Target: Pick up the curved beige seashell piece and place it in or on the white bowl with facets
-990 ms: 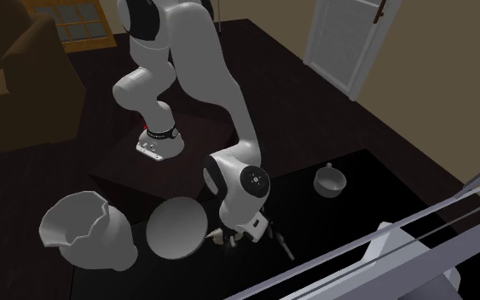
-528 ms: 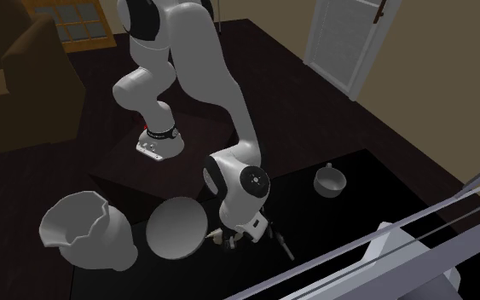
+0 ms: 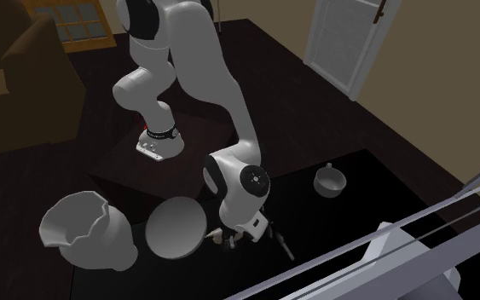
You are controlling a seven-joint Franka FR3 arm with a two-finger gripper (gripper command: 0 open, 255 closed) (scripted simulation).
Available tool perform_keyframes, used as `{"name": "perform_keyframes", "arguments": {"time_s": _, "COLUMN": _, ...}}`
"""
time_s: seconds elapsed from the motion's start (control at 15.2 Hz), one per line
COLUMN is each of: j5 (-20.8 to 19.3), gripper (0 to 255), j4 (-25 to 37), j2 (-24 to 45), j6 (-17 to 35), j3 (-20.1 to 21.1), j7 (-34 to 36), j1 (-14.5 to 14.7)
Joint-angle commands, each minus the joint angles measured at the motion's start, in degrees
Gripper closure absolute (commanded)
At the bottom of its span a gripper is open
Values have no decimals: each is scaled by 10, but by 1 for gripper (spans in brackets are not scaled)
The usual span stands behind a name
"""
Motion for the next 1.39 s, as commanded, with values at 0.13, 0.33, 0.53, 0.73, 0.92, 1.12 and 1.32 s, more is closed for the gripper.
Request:
{"name": "perform_keyframes", "arguments": {"time_s": 0.13, "j5": -11, "gripper": 255, "j4": -1, "j2": -24, "j6": -21, "j3": -8, "j7": 4, "j1": 7}}
{"name": "perform_keyframes", "arguments": {"time_s": 0.33, "j5": -21, "gripper": 255, "j4": -1, "j2": -43, "j6": -40, "j3": -15, "j7": 8, "j1": 12}}
{"name": "perform_keyframes", "arguments": {"time_s": 0.53, "j5": -31, "gripper": 255, "j4": 1, "j2": -63, "j6": -59, "j3": -21, "j7": 12, "j1": 17}}
{"name": "perform_keyframes", "arguments": {"time_s": 0.73, "j5": -40, "gripper": 255, "j4": 3, "j2": -82, "j6": -79, "j3": -26, "j7": 16, "j1": 22}}
{"name": "perform_keyframes", "arguments": {"time_s": 0.92, "j5": -49, "gripper": 255, "j4": 7, "j2": -100, "j6": -99, "j3": -31, "j7": 19, "j1": 26}}
{"name": "perform_keyframes", "arguments": {"time_s": 1.12, "j5": -58, "gripper": 255, "j4": 12, "j2": -117, "j6": -120, "j3": -34, "j7": 23, "j1": 29}}
{"name": "perform_keyframes", "arguments": {"time_s": 1.32, "j5": -66, "gripper": 255, "j4": 18, "j2": -134, "j6": -141, "j3": -37, "j7": 26, "j1": 32}}
